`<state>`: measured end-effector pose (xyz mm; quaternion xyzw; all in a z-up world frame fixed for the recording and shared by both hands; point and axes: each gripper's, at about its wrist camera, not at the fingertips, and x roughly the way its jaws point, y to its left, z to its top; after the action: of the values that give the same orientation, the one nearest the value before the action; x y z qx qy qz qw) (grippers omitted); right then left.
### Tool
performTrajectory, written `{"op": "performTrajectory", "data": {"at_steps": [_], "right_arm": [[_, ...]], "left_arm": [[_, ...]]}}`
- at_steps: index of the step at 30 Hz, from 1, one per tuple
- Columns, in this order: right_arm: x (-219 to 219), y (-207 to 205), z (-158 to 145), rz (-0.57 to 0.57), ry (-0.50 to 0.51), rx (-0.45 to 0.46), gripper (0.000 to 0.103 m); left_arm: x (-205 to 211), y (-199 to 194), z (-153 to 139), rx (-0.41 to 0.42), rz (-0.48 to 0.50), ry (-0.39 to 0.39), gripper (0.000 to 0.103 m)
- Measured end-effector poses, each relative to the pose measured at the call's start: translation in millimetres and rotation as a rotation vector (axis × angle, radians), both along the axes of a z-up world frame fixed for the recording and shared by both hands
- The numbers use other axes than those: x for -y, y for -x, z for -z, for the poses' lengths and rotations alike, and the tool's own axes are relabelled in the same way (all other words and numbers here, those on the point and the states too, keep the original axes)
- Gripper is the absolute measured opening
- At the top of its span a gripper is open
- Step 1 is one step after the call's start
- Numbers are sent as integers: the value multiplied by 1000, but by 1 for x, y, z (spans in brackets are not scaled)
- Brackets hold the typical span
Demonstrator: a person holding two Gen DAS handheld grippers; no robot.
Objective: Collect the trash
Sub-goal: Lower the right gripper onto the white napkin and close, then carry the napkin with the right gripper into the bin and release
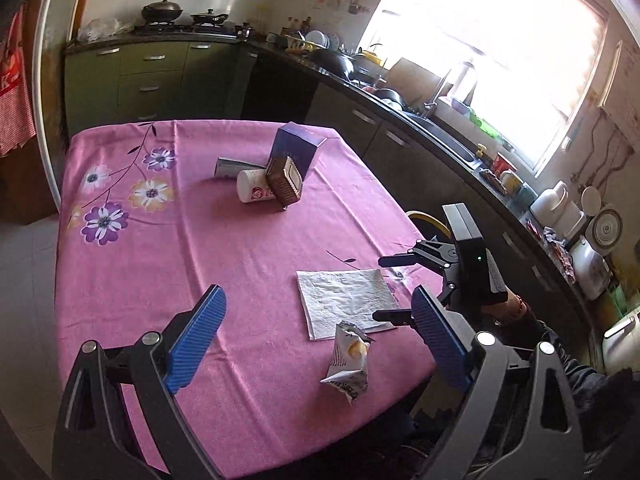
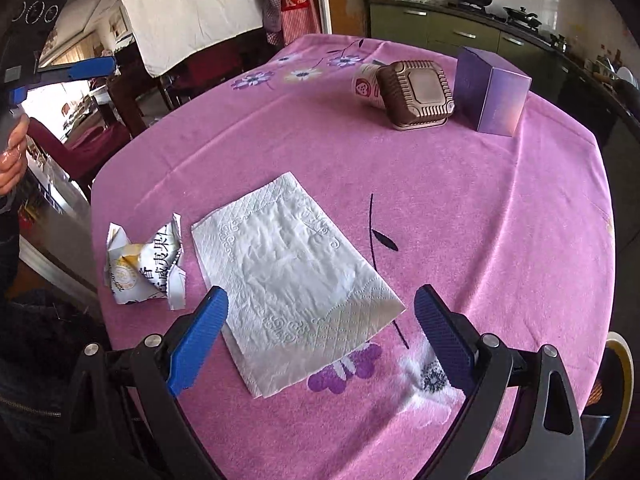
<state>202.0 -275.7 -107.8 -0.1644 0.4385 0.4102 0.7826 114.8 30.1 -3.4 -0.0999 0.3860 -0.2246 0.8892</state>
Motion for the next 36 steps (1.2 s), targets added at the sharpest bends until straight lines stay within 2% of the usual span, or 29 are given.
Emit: {"op": "performTrajectory", "data": {"at_steps": [6,9,11,16,18,20,21,25,31,36], "right_arm": [[-12,-3,8,-40,44,13,93],[-16,-1,9,-46,62,46,87],[-15,4,6,-47,54,48,76],[-9,7,1,-58,46,52,58],[-9,9,0,-63,39,52,48],[-10,10,-1,-60,35,55,33],[-9,9,-1,-57,29,49,31],[-7,10,-2,-31,18,44,11],[1,12,-5,38,9,55,7],[31,12,-21,145,-41,66,7]], "left_arm": [[-9,-2,6,-12,-24,28,89],[-8,-4,8,-18,-20,32,89],[-6,-5,10,-24,-14,33,89],[-2,-7,16,-38,-4,33,89],[-2,-8,17,-41,-4,36,89],[-3,-8,18,-42,-6,38,89],[-3,-8,18,-42,-6,38,89],[-3,-8,18,-41,-4,37,89],[-3,-8,19,-41,2,32,89],[-1,-10,19,-43,9,29,89]]}}
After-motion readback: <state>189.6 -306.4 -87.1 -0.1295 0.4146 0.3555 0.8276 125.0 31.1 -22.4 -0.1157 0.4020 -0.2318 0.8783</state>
